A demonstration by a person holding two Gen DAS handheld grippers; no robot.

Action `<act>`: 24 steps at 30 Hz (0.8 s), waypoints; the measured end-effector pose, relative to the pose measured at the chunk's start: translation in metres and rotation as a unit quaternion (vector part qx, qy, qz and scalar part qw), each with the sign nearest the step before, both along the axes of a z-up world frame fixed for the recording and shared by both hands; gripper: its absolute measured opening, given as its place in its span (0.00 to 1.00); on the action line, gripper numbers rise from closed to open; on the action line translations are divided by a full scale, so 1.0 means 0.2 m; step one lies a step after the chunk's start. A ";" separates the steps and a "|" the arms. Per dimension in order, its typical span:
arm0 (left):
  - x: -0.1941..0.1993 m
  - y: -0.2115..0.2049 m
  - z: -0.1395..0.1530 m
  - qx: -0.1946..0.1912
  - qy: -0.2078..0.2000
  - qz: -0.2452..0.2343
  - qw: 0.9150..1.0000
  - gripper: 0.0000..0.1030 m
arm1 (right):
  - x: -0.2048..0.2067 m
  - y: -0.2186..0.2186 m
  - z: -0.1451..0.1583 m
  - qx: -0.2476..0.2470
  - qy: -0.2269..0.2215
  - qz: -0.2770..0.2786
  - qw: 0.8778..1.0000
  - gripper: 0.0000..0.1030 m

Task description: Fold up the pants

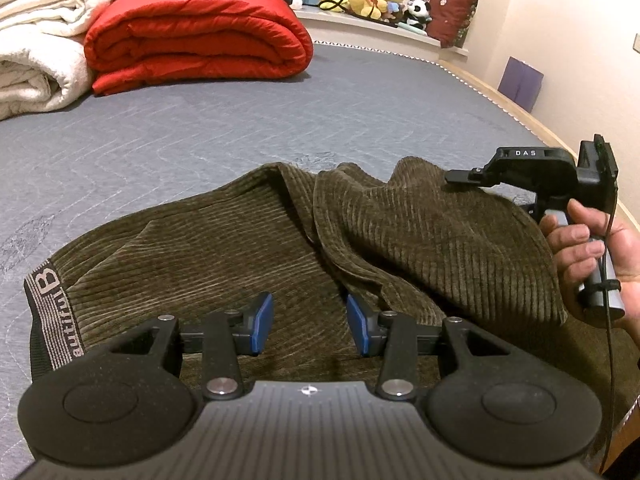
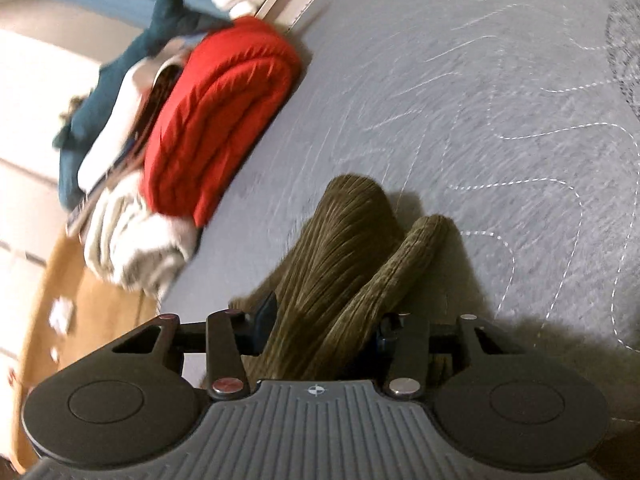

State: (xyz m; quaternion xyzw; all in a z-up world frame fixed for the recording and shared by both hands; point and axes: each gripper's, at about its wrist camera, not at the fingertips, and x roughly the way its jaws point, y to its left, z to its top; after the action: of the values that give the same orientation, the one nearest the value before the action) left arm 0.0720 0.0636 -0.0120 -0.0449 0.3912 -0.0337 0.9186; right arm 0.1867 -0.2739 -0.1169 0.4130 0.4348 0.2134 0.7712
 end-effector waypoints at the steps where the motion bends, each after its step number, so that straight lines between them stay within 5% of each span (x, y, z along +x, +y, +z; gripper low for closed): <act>1: 0.00 0.00 0.00 0.000 0.001 0.001 1.000 0.44 | 0.01 0.00 0.01 0.004 -0.004 0.001 1.000 0.27; 3: 0.01 0.00 0.00 -0.002 0.003 0.004 1.000 0.44 | 0.00 0.02 0.07 0.006 -0.031 0.024 0.999 0.12; 9: 0.05 0.00 0.01 -0.012 0.001 0.011 1.000 0.44 | -0.06 0.03 0.37 0.000 -0.158 0.025 0.987 0.06; 13: 0.06 0.02 0.02 -0.026 -0.009 0.015 0.999 0.44 | -0.12 -0.28 0.53 0.024 -0.224 -0.111 0.968 0.06; 16: 0.08 -0.02 0.01 -0.036 -0.012 -0.001 0.999 0.46 | -0.21 -0.58 0.61 -0.065 -0.263 -0.252 0.929 0.06; 19: 0.11 -0.08 -0.02 -0.034 -0.012 -0.029 0.999 0.49 | -0.24 -0.78 0.54 -0.215 -0.222 -0.362 0.880 0.06; 24: 0.20 -0.23 -0.10 -0.023 -0.008 -0.082 0.996 0.52 | -0.15 -1.03 0.25 -0.224 -0.093 -0.344 0.907 0.10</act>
State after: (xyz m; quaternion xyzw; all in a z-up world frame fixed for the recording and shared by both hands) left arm 0.1121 0.0174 -0.0321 -0.0333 0.3853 -0.1178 0.9146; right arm 0.1574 -0.4791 -0.0676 0.3310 0.2284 -0.1306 0.9062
